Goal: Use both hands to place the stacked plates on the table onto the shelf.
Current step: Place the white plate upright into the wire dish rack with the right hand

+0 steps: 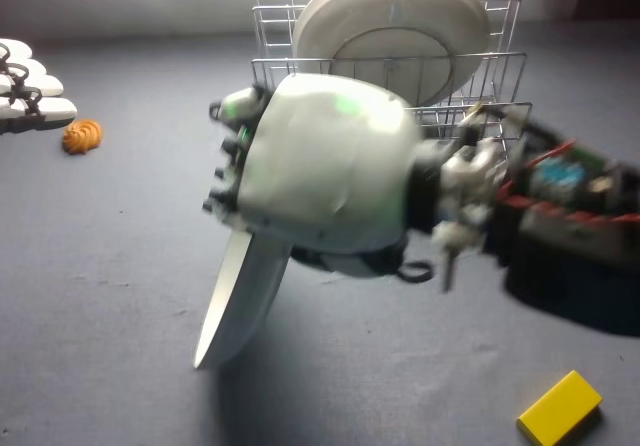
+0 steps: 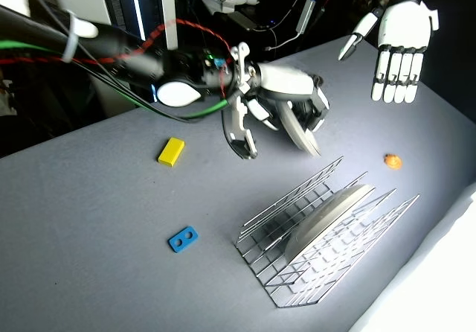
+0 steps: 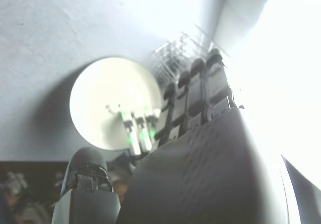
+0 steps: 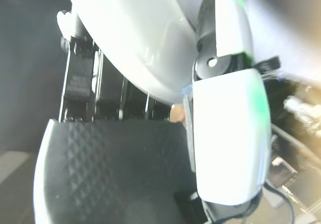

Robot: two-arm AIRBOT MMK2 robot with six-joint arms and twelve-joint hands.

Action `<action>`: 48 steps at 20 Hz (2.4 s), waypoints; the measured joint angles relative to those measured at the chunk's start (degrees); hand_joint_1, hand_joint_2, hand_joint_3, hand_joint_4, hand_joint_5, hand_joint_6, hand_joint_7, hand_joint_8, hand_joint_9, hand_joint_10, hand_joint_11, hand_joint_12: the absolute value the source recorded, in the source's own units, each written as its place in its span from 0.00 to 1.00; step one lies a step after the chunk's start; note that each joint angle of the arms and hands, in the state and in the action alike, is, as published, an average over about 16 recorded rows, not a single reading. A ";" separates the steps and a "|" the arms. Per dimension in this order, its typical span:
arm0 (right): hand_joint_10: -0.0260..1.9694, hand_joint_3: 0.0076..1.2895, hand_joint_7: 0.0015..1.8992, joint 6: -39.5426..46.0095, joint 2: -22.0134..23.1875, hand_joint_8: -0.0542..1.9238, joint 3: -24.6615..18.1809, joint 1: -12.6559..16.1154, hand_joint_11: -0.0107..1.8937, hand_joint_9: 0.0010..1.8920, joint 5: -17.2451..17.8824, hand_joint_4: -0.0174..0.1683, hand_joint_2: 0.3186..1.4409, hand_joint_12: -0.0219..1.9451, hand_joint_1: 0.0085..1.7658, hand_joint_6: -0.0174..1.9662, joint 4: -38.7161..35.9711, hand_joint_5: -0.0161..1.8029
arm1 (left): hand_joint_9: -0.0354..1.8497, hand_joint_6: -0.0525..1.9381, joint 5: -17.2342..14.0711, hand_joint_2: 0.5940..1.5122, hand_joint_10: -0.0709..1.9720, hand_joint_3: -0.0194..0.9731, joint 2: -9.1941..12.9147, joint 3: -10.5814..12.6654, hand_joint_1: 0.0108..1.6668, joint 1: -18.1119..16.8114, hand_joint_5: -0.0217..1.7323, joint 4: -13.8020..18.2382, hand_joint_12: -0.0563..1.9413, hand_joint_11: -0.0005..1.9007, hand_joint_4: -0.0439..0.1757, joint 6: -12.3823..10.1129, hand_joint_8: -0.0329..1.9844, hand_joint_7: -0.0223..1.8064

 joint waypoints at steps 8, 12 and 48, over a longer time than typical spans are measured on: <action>0.28 0.01 0.58 6.64 13.89 0.43 -10.14 6.49 0.34 0.56 -0.72 0.23 0.57 0.64 0.68 0.44 6.53 0.59 | 0.03 0.03 -6.10 0.58 0.04 0.04 2.21 0.20 0.00 -4.13 0.02 5.88 0.04 0.01 0.20 -0.01 0.02 0.02; 0.29 0.01 0.58 10.99 18.01 0.43 -11.76 9.25 0.34 0.56 -1.29 0.24 0.57 0.65 0.68 0.45 9.70 0.59 | 0.03 0.03 -10.04 0.58 0.04 0.04 3.00 -0.27 0.00 -5.74 0.02 9.35 0.03 0.01 0.20 -0.02 0.02 0.02; 0.27 0.01 0.58 28.50 12.32 0.43 5.57 11.95 0.36 0.57 -8.04 0.18 0.57 0.64 0.69 0.45 31.52 0.57 | 0.03 0.03 -27.95 0.57 0.04 0.04 3.03 -8.14 0.01 -25.34 0.02 29.71 0.03 0.01 0.20 -3.19 0.02 0.02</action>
